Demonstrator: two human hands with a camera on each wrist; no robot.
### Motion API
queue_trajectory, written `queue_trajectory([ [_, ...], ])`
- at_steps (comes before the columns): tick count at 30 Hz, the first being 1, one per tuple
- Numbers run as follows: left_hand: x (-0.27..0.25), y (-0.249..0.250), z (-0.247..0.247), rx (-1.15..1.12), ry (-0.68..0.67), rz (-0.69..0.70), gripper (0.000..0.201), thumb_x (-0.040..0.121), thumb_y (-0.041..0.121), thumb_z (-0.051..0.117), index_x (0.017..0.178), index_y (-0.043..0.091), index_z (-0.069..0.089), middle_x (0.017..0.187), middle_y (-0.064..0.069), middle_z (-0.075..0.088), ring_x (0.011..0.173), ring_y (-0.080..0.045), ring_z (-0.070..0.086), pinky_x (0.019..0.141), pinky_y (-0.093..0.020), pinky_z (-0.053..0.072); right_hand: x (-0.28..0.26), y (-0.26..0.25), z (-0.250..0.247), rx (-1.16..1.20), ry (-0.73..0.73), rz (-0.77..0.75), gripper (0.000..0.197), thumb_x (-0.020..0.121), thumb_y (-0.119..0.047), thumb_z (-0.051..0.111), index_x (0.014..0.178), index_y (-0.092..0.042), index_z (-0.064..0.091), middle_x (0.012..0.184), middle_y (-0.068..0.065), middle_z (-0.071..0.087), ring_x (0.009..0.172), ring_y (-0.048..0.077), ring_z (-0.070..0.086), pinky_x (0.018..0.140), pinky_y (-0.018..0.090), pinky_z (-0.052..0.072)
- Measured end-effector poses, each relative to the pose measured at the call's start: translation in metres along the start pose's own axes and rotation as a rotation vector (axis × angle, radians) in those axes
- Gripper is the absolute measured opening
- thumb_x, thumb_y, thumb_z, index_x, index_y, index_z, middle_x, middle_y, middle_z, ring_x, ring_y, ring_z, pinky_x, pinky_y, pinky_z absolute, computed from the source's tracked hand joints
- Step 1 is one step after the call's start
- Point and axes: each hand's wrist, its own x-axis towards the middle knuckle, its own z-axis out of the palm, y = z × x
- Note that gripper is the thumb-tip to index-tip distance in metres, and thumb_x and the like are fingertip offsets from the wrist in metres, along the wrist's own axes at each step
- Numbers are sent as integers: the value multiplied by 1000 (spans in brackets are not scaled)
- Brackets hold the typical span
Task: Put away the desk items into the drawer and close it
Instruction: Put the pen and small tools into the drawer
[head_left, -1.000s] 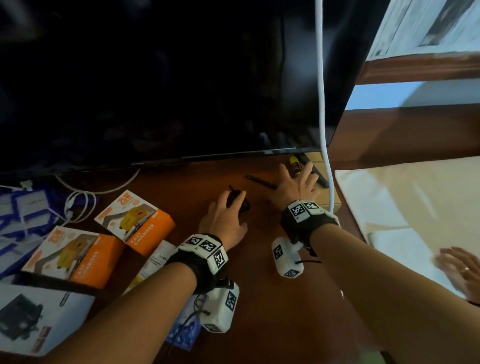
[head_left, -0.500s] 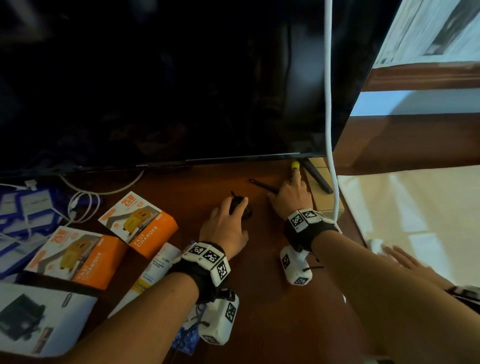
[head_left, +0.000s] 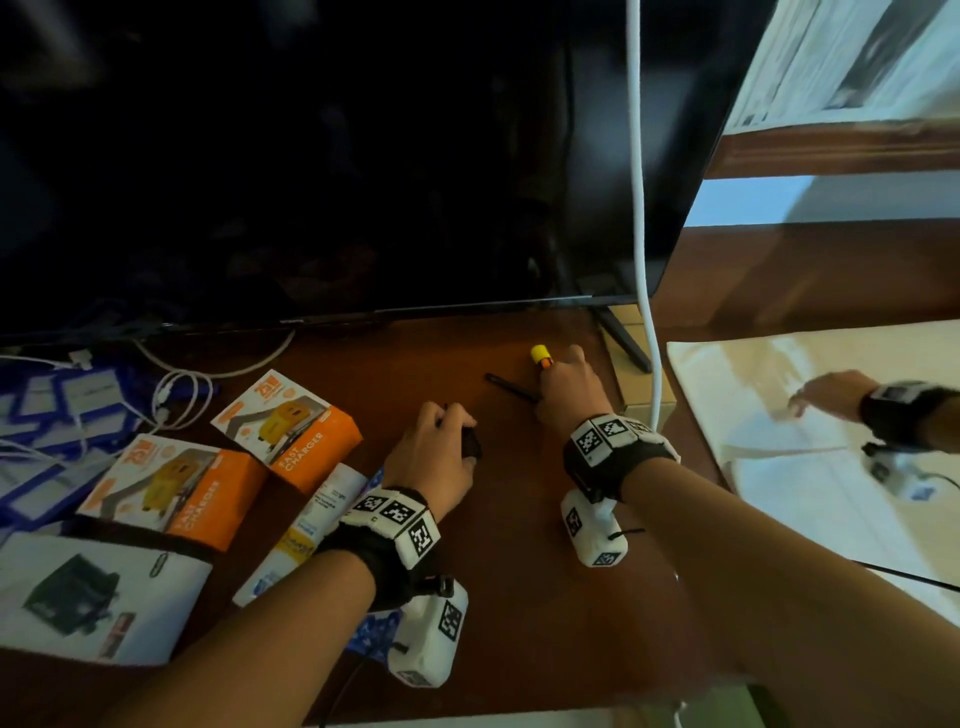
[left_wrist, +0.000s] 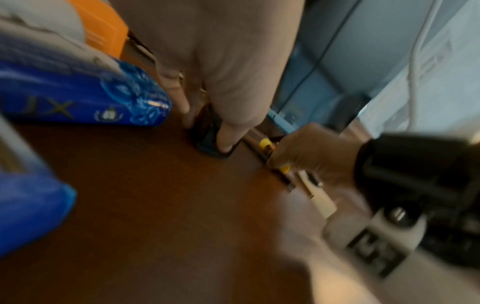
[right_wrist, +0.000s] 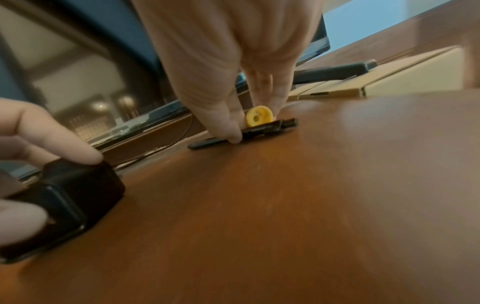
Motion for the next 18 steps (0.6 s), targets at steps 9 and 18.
queue_trajectory([
  [9, -41, 1, 2, -66, -56, 16, 38, 87, 30, 66, 120, 33, 47, 127, 2, 44, 114, -22, 51, 87, -34, 47, -64, -21, 16, -14, -129, 78, 42, 88, -20, 62, 127, -9, 50, 131, 18, 37, 120, 36, 40, 97, 42, 43],
  [18, -131, -16, 17, -309, -19, 123, 37, 84, 31, 70, 115, 33, 50, 120, 5, 49, 110, -18, 52, 86, -32, 47, -172, -26, 52, 28, -82, 163, 44, 88, -47, 56, 117, -14, 57, 120, 16, 40, 111, 40, 43, 90, 44, 43],
])
